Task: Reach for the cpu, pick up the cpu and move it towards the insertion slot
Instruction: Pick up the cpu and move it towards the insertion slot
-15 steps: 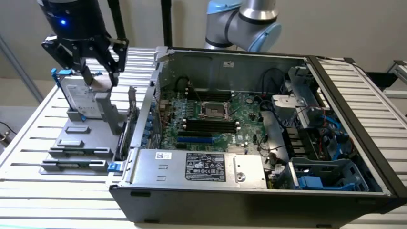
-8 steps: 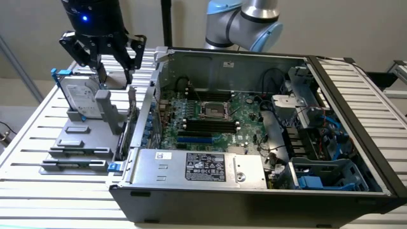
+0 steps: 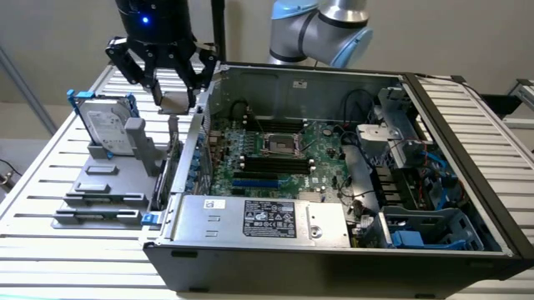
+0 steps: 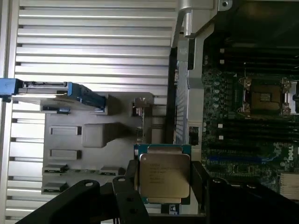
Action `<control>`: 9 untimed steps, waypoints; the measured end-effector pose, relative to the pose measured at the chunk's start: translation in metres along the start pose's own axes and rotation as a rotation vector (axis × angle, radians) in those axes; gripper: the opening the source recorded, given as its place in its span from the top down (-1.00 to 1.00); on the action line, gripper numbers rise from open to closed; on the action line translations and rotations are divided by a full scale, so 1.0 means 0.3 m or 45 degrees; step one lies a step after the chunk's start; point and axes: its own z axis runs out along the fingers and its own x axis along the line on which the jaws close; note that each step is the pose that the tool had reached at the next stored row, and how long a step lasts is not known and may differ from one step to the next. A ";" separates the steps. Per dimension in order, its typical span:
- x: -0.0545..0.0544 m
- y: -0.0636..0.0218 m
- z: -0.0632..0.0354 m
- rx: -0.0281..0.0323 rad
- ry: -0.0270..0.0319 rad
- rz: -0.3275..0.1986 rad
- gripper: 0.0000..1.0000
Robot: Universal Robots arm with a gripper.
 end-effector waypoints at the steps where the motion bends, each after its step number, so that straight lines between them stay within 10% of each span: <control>1: -0.015 0.000 -0.002 -0.0011 0.0010 0.000 -0.09; 9: -0.137 -0.003 -0.008 -0.0091 0.0018 -0.001 -0.09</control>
